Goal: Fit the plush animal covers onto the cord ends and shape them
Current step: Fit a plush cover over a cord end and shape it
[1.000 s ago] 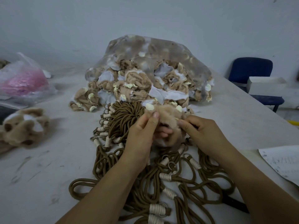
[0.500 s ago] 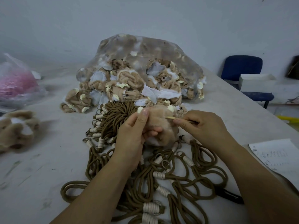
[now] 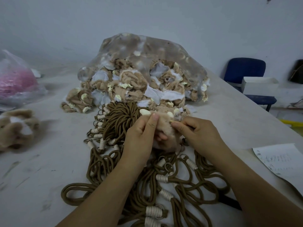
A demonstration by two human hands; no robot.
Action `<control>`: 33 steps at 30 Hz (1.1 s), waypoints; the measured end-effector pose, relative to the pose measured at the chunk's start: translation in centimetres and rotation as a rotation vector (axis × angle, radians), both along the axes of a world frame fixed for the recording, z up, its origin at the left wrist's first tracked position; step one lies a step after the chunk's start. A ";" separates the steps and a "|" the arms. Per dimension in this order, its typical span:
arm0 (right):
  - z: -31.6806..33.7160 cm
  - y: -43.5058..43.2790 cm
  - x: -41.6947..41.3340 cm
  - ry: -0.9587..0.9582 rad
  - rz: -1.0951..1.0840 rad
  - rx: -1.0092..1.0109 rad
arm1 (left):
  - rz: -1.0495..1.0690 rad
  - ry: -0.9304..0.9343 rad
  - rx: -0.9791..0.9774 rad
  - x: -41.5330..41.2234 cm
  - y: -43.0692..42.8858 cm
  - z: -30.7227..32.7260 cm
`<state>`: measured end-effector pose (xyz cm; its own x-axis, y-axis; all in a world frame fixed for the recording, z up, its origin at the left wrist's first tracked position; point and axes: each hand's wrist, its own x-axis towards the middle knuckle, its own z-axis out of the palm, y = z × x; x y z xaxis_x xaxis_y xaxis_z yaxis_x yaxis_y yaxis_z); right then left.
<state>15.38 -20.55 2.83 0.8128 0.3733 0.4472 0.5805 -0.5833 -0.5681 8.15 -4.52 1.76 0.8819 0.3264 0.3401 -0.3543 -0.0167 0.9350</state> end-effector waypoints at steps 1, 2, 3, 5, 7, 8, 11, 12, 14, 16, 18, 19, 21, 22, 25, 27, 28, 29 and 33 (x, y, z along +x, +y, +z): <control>0.1 -0.1 0.0 -0.015 -0.004 -0.012 | -0.014 -0.007 -0.017 -0.1 -0.1 0.0; 0.2 -0.3 0.1 -0.040 -0.011 -0.031 | -0.029 -0.013 -0.042 -0.1 -0.1 0.0; 0.3 -0.6 0.1 -0.072 -0.023 -0.057 | -0.041 -0.017 -0.069 -0.2 -0.2 0.1; 0.6 -1.0 0.3 -0.133 -0.055 -0.112 | -0.044 -0.008 -0.118 -0.4 -0.1 0.2; 0.8 -1.4 0.4 -0.176 -0.076 -0.148 | -0.040 0.000 -0.157 -0.5 0.1 0.4; 0.9 -1.5 0.5 -0.202 -0.082 -0.163 | -0.035 -0.004 -0.166 -0.5 0.2 0.4; 1.0 -1.6 0.4 -0.244 -0.071 -0.171 | -0.021 -0.006 -0.145 -0.5 0.3 0.5; 0.9 -1.6 0.4 -0.240 -0.059 -0.161 | -0.019 -0.004 -0.144 -0.5 0.3 0.5; 0.9 -1.5 0.3 -0.216 -0.033 -0.136 | -0.018 0.000 -0.147 -0.4 0.2 0.3; 0.9 -1.3 0.2 -0.183 -0.006 -0.103 | -0.020 0.008 -0.127 -0.3 0.2 0.2; 1.0 -1.1 0.1 -0.145 0.018 -0.066 | -0.027 0.022 -0.104 -0.2 0.1 -0.1; 1.0 -0.9 0.0 -0.126 0.032 -0.046 | -0.032 0.029 -0.088 -0.2 0.0 -0.2; 0.9 -0.6 -0.2 -0.097 0.054 -0.014 | -0.039 0.028 -0.057 -0.2 -0.1 -0.3; 0.9 -0.5 -0.2 -0.082 0.061 0.004 | -0.036 0.024 -0.043 -0.2 -0.2 -0.4; 0.5 -0.3 -0.3 -0.041 0.070 0.061 | -0.017 0.011 -0.012 -0.3 -0.1 -0.1; 0.3 -0.2 -0.2 -0.028 0.062 0.065 | -0.007 0.006 0.014 -0.3 -0.1 0.0; 0.2 -0.2 -0.2 -0.020 0.062 0.068 | -0.002 0.003 0.026 -0.3 0.0 0.0; 0.2 -0.1 -0.2 -0.012 0.063 0.077 | -0.003 -0.009 0.024 -0.3 0.0 0.1; 0.0 -0.2 0.0 0.005 0.055 0.107 | -0.077 -0.066 -0.085 -0.2 0.0 0.0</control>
